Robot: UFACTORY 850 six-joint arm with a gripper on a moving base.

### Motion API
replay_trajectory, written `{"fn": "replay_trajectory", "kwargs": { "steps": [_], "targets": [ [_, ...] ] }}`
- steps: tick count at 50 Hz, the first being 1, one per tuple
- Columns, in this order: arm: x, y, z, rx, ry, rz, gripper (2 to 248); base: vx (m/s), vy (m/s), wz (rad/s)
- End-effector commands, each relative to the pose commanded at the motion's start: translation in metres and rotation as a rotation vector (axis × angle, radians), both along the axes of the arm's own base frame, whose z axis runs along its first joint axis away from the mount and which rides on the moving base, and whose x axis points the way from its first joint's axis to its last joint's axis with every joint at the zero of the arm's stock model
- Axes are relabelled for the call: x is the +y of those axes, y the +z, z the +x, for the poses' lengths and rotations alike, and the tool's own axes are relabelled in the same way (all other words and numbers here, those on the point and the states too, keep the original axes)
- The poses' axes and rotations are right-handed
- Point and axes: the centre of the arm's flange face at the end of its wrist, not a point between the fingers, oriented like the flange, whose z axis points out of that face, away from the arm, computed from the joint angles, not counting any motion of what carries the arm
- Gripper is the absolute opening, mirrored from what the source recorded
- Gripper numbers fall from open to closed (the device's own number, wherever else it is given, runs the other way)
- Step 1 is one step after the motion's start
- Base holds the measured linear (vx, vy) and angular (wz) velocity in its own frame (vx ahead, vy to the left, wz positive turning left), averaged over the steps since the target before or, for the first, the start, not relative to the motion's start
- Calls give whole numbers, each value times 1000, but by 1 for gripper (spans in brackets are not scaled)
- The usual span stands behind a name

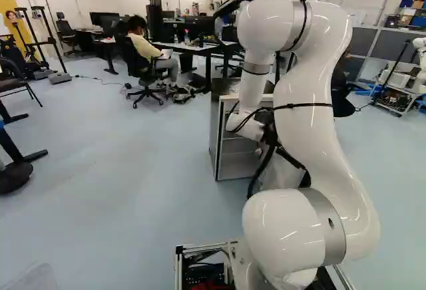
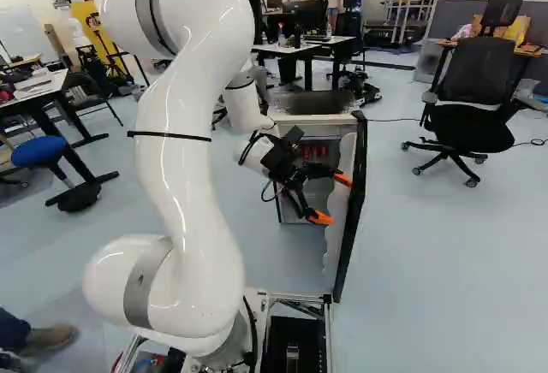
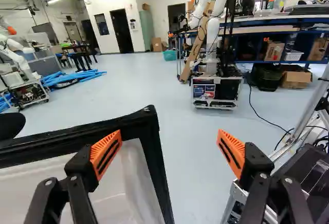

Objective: Grab a drink from the fridge

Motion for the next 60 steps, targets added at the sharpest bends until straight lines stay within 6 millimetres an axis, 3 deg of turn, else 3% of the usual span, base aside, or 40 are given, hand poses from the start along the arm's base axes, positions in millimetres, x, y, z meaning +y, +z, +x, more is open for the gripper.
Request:
{"fn": "replay_trajectory", "kwargs": {
  "steps": [60],
  "targets": [
    [-130, 13, 44, -203, -256, 8, 247, 0, 0, 0]
  ]
}}
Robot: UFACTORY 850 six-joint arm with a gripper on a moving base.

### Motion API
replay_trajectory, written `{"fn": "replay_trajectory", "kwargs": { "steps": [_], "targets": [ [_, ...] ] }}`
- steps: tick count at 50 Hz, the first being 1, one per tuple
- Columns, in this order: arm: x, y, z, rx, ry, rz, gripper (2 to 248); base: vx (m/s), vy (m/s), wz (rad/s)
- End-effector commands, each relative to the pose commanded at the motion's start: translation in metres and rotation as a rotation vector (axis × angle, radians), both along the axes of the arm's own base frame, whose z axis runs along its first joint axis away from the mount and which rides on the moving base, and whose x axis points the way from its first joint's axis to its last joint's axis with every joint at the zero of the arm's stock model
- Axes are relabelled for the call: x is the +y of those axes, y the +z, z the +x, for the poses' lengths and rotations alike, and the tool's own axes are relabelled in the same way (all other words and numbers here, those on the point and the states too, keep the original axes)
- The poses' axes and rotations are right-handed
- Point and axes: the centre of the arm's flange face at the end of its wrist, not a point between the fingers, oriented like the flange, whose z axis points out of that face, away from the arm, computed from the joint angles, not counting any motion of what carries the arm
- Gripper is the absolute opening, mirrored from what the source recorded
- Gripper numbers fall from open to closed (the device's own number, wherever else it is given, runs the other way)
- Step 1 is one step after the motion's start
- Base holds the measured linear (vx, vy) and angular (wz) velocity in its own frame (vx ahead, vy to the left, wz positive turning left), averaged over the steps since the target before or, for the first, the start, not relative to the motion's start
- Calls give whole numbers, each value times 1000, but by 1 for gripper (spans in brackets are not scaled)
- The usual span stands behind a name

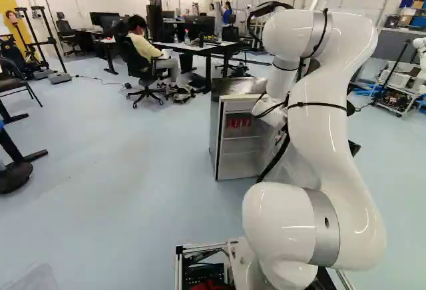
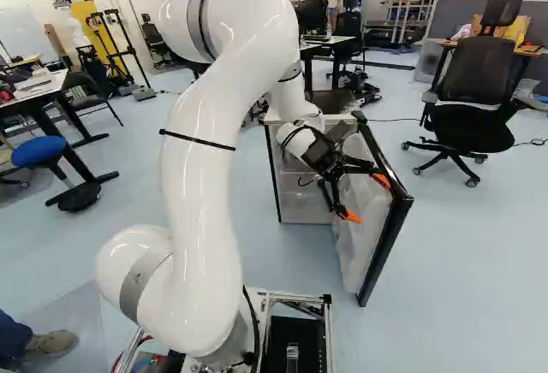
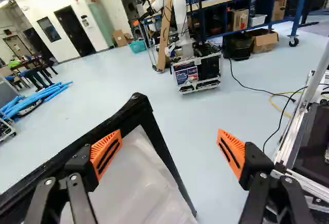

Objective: Grab a drink from the fridge

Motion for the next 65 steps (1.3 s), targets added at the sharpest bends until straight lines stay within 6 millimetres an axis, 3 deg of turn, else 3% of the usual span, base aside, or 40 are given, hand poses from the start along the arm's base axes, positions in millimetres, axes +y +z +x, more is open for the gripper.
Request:
{"fn": "replay_trajectory", "kwargs": {
  "steps": [55, 65],
  "targets": [
    [-122, 14, 20, -140, -190, -66, 247, 0, 0, 0],
    [-126, 15, 20, -145, -196, -69, 247, 0, 0, 0]
  ]
}}
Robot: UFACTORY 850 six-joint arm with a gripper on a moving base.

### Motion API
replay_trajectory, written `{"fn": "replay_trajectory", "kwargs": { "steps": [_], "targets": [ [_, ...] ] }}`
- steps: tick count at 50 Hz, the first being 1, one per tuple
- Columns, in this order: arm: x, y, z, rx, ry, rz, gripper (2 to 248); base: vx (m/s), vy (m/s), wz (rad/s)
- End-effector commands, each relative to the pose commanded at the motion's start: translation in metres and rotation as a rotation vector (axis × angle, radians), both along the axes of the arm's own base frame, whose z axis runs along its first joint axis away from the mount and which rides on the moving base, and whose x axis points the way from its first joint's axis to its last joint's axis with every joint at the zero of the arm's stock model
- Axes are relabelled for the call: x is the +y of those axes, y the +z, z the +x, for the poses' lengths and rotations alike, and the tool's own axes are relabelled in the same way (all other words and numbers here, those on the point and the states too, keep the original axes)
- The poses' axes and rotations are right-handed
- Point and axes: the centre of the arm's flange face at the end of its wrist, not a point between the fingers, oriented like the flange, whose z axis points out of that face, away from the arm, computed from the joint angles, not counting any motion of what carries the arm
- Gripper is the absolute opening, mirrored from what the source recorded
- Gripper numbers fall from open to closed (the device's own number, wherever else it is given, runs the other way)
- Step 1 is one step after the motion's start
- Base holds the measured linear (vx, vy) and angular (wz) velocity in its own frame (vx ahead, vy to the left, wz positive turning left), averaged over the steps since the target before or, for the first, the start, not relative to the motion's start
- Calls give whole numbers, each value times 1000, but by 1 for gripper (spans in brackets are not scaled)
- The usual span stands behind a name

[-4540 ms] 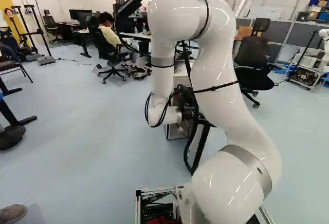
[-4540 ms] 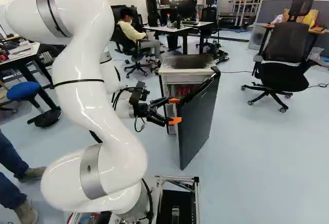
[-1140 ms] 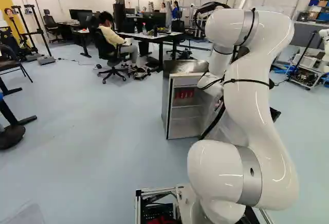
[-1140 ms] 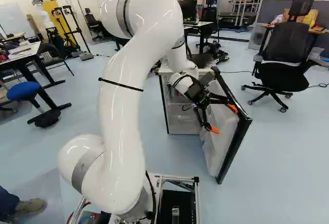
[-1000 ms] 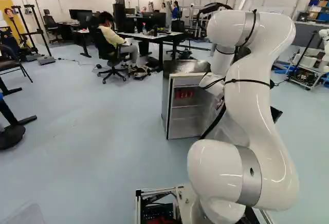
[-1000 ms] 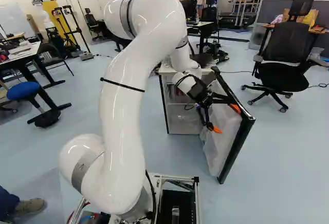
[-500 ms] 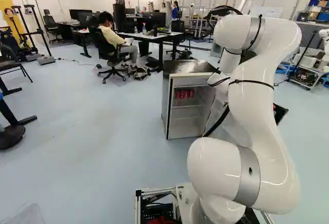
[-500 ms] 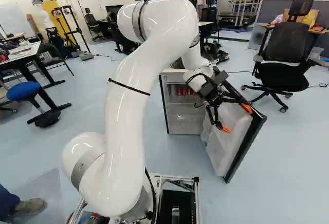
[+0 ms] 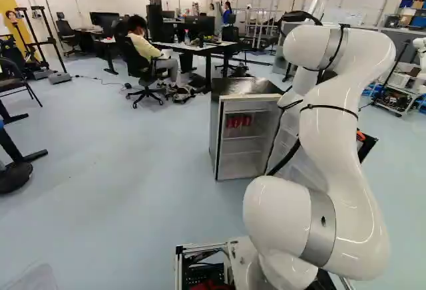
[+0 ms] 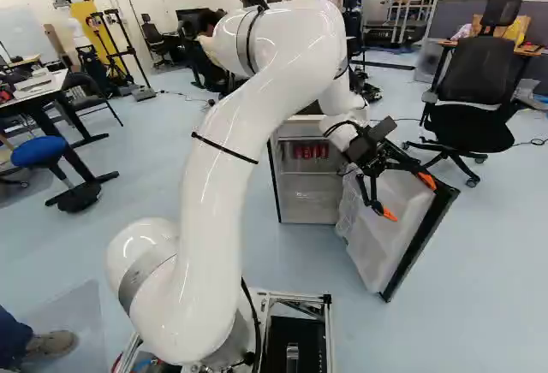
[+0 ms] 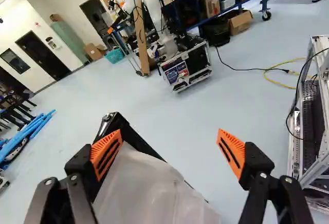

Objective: Grab a drink from the fridge

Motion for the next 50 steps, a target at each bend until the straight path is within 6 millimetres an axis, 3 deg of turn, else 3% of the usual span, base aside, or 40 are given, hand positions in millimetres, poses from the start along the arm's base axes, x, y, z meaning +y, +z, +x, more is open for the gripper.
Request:
{"fn": "replay_trajectory", "kwargs": {
  "steps": [22, 50],
  "targets": [
    [8, 1, -5, 38, 78, -14, 247, 0, 0, 0],
    [49, 3, -29, 175, 362, -42, 247, 0, 0, 0]
  ]
}}
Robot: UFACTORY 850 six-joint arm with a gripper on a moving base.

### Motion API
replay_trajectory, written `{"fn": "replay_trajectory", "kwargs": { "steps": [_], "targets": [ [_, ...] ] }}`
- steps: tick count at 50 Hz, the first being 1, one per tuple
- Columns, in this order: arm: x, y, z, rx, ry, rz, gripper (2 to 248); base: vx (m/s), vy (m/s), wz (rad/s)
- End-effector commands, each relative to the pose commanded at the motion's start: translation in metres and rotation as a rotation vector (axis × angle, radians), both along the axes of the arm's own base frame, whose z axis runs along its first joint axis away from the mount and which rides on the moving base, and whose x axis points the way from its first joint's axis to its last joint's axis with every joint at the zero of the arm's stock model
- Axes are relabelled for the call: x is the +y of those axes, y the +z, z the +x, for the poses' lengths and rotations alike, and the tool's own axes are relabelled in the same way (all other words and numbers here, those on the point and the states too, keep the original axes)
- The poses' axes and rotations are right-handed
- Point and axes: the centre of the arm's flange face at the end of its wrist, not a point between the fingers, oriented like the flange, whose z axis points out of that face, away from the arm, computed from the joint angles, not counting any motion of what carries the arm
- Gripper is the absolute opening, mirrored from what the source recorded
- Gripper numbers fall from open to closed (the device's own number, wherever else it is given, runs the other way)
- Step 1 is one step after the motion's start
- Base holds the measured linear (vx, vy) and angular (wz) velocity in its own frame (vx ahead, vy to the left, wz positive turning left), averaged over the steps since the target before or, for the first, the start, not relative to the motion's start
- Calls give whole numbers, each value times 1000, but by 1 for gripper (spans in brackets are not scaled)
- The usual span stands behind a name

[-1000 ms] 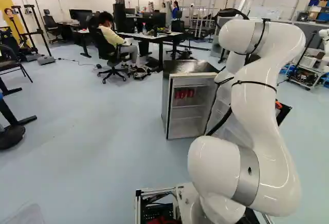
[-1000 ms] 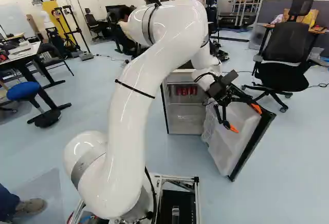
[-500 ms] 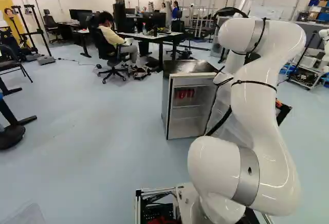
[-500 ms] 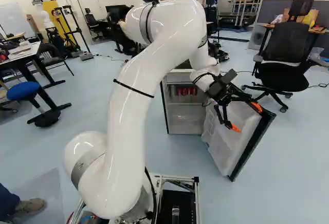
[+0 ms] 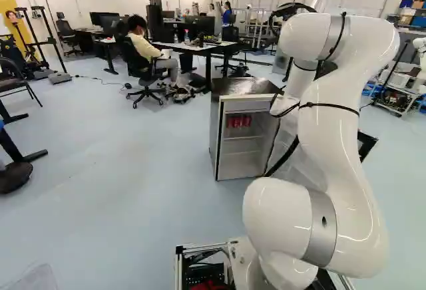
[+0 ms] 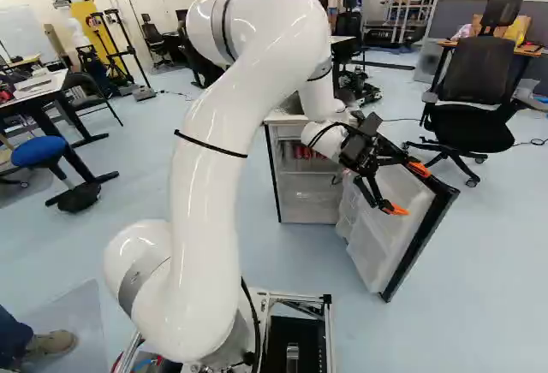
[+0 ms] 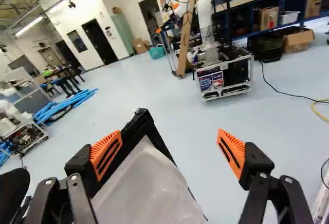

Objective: Grab a drink from the fridge

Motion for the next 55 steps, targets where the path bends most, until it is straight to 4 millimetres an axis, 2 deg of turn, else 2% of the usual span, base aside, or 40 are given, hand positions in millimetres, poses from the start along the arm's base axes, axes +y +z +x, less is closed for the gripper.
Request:
{"fn": "replay_trajectory", "kwargs": {
  "steps": [55],
  "targets": [
    [99, 16, -56, 216, 687, -51, 247, 0, 0, 0]
  ]
}}
